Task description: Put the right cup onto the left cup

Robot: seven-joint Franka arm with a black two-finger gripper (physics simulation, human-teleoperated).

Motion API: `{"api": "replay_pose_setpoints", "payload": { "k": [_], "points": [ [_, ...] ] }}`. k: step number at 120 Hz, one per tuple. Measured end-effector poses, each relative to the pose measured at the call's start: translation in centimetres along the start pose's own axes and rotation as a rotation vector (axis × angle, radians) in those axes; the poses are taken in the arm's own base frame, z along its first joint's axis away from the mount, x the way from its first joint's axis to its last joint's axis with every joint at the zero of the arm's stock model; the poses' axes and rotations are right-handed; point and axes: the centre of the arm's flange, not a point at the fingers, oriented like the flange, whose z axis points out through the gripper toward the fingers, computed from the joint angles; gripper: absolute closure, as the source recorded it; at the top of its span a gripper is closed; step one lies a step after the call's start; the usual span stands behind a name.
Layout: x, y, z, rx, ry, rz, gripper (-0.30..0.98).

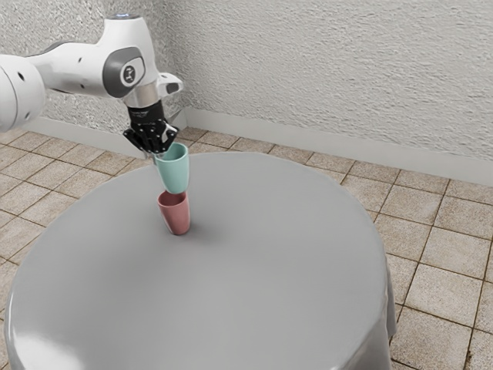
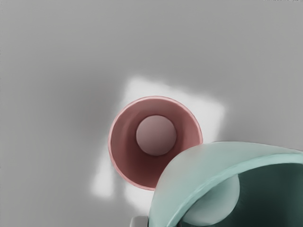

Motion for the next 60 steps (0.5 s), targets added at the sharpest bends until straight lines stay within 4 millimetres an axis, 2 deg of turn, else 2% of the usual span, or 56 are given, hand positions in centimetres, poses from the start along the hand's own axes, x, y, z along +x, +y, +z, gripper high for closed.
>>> {"api": "replay_pose_setpoints", "payload": {
  "k": [22, 60],
  "points": [
    [-0.2, -1.4, 0.2, 0.001, -0.008, -0.018, 0.79],
    [-0.1, -2.4, 1.0, 0.004, -0.023, -0.032, 0.79]
  ]
}}
